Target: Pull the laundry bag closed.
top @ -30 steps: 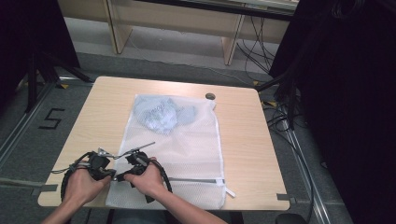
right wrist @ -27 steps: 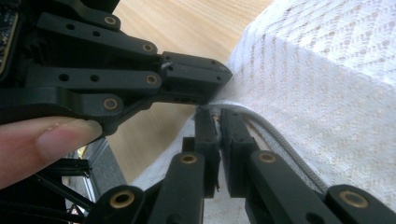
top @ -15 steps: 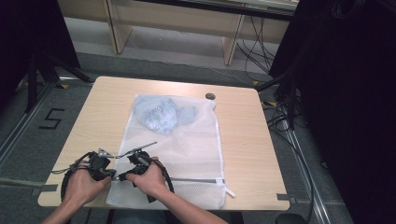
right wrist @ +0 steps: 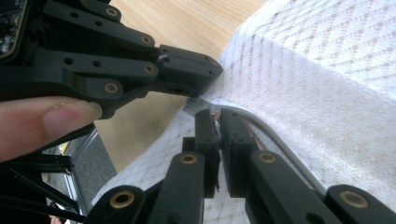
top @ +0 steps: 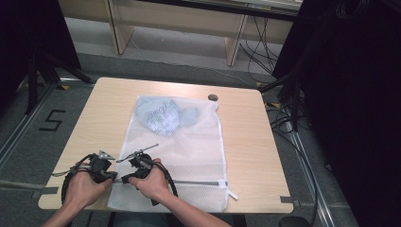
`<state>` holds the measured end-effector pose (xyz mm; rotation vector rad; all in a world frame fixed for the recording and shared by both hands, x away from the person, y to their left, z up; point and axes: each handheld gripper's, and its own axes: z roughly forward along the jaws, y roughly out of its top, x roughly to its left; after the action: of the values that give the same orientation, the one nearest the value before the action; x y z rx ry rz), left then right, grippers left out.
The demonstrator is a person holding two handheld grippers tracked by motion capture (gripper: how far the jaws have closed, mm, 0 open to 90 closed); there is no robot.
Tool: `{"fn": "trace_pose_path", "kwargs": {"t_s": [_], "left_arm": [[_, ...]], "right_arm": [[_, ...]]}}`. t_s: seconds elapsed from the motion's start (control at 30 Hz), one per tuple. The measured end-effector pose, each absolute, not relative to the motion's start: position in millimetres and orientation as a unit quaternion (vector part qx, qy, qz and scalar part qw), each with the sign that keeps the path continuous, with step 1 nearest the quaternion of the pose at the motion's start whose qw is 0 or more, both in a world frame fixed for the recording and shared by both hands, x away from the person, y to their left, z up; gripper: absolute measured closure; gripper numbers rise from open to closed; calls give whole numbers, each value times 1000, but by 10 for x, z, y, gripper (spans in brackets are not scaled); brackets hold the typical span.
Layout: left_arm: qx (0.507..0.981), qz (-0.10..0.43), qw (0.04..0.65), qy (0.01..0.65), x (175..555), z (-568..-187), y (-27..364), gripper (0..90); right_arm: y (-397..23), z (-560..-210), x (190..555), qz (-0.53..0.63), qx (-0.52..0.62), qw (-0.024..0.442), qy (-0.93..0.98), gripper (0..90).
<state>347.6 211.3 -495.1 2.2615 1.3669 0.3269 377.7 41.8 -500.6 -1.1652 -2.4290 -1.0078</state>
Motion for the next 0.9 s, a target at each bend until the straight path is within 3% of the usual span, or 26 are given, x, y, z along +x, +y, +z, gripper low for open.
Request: {"fn": "trace_pose_path", "kwargs": {"t_s": [0.9], "left_arm": [[828, 110, 231, 498, 3484, -4938, 2125, 900]], "right_arm": [[256, -4935, 3788, -348, -392, 115, -844, 870]]}}
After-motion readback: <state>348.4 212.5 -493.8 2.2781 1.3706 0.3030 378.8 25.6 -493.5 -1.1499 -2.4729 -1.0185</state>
